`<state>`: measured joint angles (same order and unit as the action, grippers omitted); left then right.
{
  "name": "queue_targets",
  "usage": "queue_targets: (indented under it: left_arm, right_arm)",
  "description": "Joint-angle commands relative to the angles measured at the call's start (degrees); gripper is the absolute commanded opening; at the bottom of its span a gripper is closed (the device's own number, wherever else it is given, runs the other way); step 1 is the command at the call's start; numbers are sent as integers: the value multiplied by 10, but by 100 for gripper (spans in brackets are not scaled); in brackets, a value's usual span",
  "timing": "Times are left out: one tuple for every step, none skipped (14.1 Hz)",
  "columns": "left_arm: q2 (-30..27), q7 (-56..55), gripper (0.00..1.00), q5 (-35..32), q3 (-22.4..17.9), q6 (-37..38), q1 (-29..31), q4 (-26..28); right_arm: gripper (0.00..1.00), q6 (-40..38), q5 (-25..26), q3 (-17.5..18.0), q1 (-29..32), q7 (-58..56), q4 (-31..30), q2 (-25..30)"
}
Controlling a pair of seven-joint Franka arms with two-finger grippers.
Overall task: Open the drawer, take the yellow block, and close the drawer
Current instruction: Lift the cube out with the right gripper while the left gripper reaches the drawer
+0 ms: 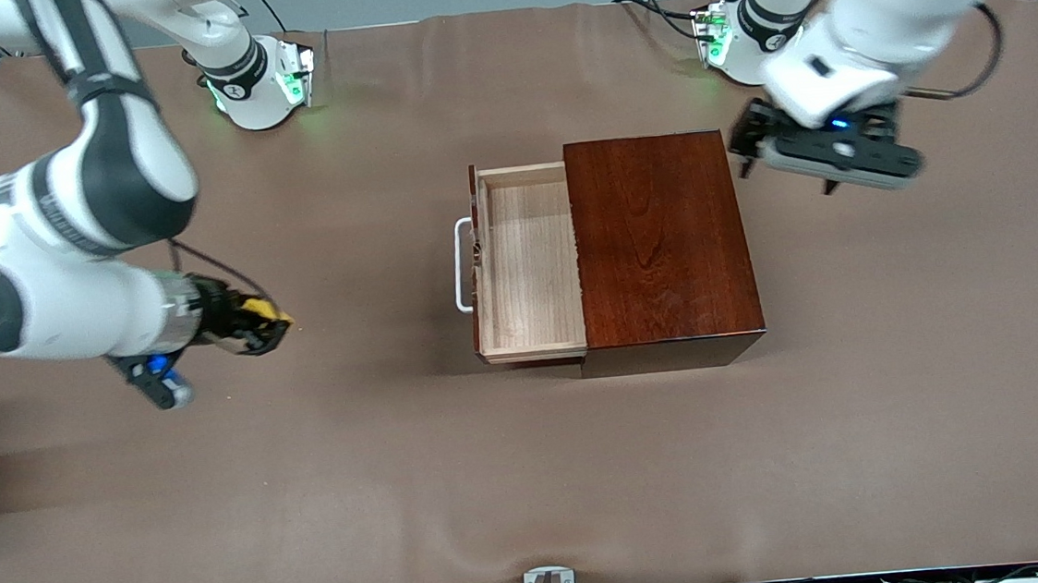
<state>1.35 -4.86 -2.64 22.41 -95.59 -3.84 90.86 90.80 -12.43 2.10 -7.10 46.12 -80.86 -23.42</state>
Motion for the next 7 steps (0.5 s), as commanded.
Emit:
queue_targets:
  left_arm:
    - [22, -2, 100, -31, 37, -4, -13, -15]
    - [24, -3, 100, -39, 41, -4, -20, -15]
    - [26, -3, 100, -32, 43, -5, -20, -15]
    - [36, -3, 100, -31, 51, -4, -26, -15]
    - [45, -1, 100, -22, 58, -4, -32, -19]
    - [54, -1, 100, 0, 65, -4, -35, -26]
    - [64, -5, 100, 19, 73, -6, -42, -28]
  right_arm:
    - [0, 3, 21, 9, 36, -123, -4, -11]
    - [0, 3, 47, 9, 39, -186, -7, -19]
    - [0, 9, 70, 9, 41, -244, -15, -20]
    - [0, 22, 82, 9, 43, -286, -22, -19]
    - [0, 32, 83, 9, 51, -316, -26, -19]
    - [0, 42, 83, 9, 59, -348, -29, -21]
    - [0, 56, 86, 9, 64, -385, -39, -22]
